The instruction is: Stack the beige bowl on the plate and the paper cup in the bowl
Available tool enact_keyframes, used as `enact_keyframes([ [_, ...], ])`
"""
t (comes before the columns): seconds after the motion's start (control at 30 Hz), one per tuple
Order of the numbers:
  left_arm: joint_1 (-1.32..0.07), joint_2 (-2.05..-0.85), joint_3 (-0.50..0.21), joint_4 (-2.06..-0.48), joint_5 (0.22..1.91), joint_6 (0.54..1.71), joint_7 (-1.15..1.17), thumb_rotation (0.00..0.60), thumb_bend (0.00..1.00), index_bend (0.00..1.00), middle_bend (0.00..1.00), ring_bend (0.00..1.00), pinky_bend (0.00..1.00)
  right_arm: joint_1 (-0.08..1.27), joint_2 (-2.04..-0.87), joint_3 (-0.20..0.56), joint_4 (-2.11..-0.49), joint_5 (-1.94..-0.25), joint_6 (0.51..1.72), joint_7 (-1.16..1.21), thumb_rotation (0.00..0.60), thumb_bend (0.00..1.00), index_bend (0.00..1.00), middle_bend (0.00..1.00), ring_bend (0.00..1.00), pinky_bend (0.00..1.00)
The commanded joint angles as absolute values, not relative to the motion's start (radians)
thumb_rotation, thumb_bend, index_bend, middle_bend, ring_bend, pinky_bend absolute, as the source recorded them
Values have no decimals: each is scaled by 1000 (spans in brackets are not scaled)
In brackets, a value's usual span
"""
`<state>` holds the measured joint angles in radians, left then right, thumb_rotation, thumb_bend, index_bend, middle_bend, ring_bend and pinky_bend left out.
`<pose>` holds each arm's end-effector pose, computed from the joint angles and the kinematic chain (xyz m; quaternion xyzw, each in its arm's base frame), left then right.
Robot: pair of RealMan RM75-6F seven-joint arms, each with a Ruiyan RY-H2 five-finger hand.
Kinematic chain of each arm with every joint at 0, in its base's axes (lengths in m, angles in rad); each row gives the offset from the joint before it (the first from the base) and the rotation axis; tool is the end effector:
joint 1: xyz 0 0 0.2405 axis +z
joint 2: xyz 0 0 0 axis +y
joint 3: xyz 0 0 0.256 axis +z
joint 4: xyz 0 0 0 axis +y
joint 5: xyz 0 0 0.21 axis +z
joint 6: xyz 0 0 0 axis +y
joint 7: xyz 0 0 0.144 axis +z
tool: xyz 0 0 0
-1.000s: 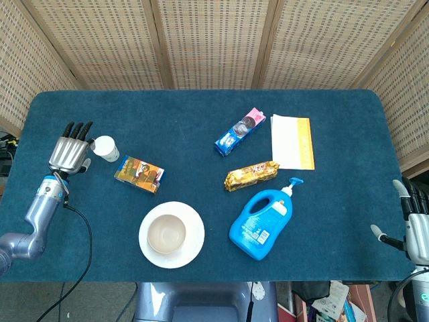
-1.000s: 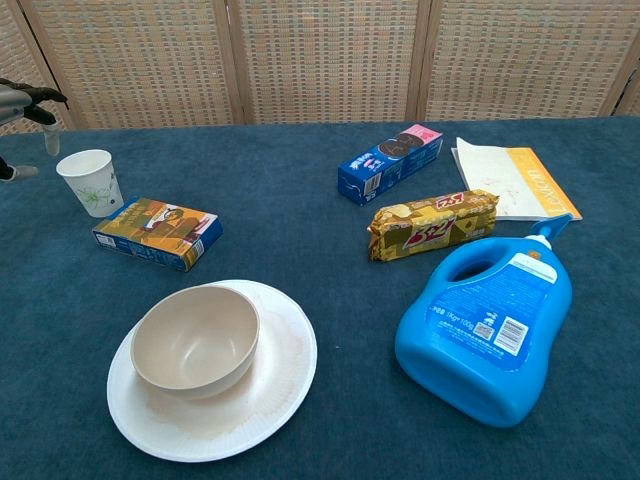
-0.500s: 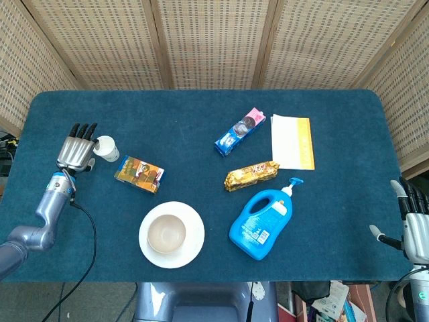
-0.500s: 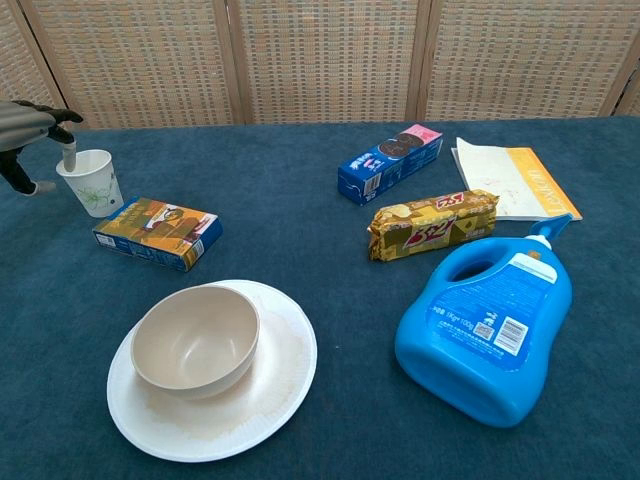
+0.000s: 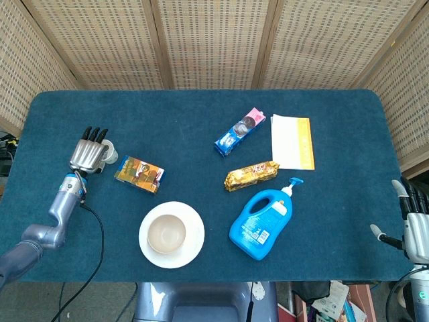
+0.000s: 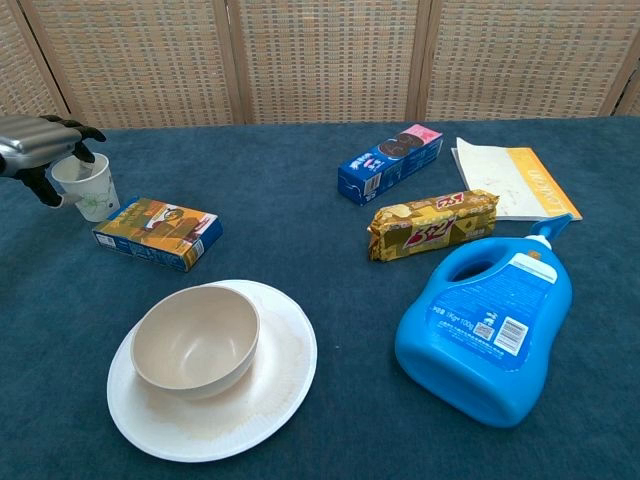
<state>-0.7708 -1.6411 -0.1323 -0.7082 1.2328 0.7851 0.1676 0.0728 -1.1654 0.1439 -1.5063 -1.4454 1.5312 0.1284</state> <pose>-0.2776 0.4349 0.0417 -0.7388 -0.2720 -0.2146 0.5781 -0.3266 -0.1963 0.1781 0.5284 -0.3804 0.4427 0.6166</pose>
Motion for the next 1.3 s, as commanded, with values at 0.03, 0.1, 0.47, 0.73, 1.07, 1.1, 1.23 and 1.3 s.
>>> enact_keyframes([
  [0.03,-769,-1644,-130,-701,1243,795,155,600,401,605,79,0,24,72,-1166,144,-1506,-1446,1532,130,600,150,0,0,0,0],
  [0.1,-767,-1639,-131,-700,1250,802,145,600,401,610,79,0,25,72,-1166,144,-1505,-1446,1533,132,600,149,0,0,0,0],
  [0.47,-741,-1488,-154,-910,1269,878,129,600,401,611,80,0,27,69,-1161,144,-1509,-1450,1540,138,600,149,0,0,0,0],
  [0.73,-693,-1222,-153,-1394,1285,963,255,600,402,611,80,0,27,67,-1158,143,-1518,-1464,1551,142,600,150,0,0,0,0],
  [1.07,-693,-1088,-107,-1714,1332,939,346,600,403,610,80,0,26,63,-1151,142,-1527,-1468,1561,146,600,149,0,0,0,0],
  [1.1,-695,-1075,-102,-1740,1333,929,348,600,402,610,80,0,26,62,-1151,143,-1526,-1467,1561,147,600,149,0,0,0,0],
  [1.23,-707,-1041,-83,-1810,1351,894,361,600,402,610,80,0,26,62,-1149,145,-1524,-1461,1559,153,600,150,0,0,0,0],
  [1.3,-713,-1030,-70,-1838,1373,881,375,600,402,611,80,0,26,61,-1150,147,-1523,-1459,1560,157,600,150,0,0,0,0],
])
